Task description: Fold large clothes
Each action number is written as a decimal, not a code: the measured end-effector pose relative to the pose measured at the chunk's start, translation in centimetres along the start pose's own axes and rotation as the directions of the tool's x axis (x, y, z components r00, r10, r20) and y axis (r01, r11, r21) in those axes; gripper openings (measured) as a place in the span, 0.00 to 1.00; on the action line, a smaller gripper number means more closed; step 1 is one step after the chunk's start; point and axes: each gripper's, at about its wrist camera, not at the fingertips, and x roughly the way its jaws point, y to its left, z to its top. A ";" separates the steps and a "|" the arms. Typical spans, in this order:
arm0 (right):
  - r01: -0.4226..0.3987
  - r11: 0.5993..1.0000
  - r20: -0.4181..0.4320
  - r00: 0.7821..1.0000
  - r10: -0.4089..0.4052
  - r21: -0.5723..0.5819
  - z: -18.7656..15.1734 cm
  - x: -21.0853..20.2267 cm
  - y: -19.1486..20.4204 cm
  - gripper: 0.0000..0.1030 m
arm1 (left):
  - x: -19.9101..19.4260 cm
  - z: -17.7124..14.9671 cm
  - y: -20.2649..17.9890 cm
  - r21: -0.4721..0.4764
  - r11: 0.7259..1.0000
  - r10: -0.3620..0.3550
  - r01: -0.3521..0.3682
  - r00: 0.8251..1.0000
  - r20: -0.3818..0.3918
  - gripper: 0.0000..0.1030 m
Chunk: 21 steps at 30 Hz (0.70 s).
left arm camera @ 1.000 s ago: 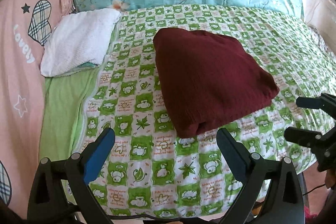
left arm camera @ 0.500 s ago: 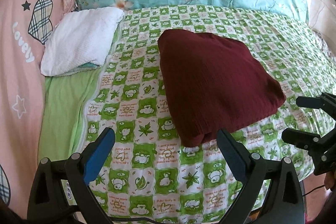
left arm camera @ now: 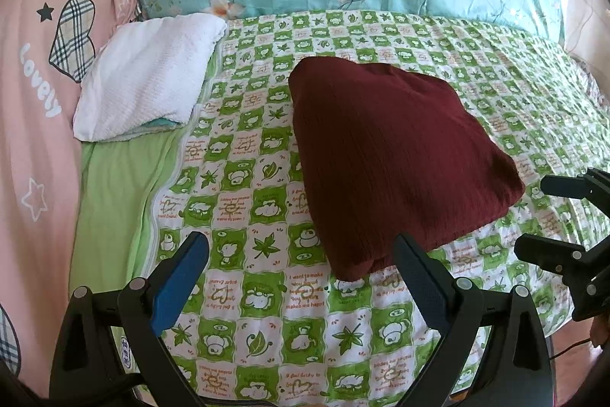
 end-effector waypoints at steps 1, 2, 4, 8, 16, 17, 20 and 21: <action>0.000 1.000 0.000 1.000 0.000 0.001 0.1 0.0 0.0 0.95 | 0.0 0.0 -0.1 -0.002 1.000 0.001 -0.001 1.000 -0.001 0.95; -0.002 1.000 0.001 1.000 0.002 0.001 0.2 0.0 -0.2 0.95 | 0.1 0.1 -0.1 -0.002 1.000 0.001 -0.001 1.000 0.000 0.95; -0.002 1.000 0.005 1.000 0.002 0.002 0.3 0.0 -0.2 0.95 | 0.0 0.0 -0.1 -0.002 1.000 0.002 -0.002 1.000 -0.002 0.95; -0.006 1.000 0.009 1.000 0.006 0.002 0.4 -0.1 -0.2 0.95 | 0.1 0.2 -0.3 0.000 1.000 0.004 -0.004 1.000 0.000 0.95; -0.007 1.000 0.008 1.000 0.007 0.001 0.5 0.1 -0.1 0.95 | 0.3 0.4 -0.3 0.001 1.000 0.004 -0.004 1.000 -0.003 0.95; -0.007 1.000 0.007 1.000 0.007 0.001 0.5 0.1 -0.1 0.95 | 0.3 0.4 -0.3 0.001 1.000 0.004 -0.004 1.000 -0.003 0.95; -0.008 1.000 0.006 1.000 0.008 0.001 0.5 0.1 -0.1 0.95 | 0.3 0.4 -0.3 0.001 1.000 0.003 -0.003 1.000 -0.003 0.95; -0.009 1.000 0.005 1.000 0.009 0.001 0.5 0.1 -0.2 0.95 | 0.4 0.4 -0.3 0.002 1.000 0.002 -0.002 1.000 -0.004 0.95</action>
